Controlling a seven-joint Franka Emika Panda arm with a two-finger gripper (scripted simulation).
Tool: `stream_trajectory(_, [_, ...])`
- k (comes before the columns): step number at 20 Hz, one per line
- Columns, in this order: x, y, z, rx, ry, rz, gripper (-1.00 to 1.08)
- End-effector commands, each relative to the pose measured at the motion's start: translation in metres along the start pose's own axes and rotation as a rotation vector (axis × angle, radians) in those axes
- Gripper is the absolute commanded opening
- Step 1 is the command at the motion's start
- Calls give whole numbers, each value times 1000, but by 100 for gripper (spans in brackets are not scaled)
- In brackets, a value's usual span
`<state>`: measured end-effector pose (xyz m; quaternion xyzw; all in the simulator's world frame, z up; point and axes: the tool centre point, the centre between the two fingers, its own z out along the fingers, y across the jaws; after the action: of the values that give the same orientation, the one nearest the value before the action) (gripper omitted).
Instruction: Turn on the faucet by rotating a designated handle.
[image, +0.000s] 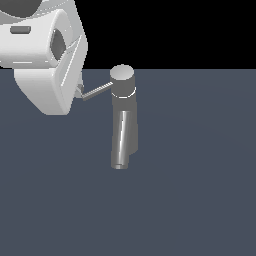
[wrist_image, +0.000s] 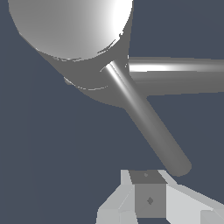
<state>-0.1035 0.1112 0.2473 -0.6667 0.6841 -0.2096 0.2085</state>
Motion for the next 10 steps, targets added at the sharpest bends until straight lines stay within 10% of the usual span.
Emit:
stream_trajectory(1, [19,5,1,-3,19,28,-100])
stream_trajectory(10, [33,22,1,-5,21,30,-100])
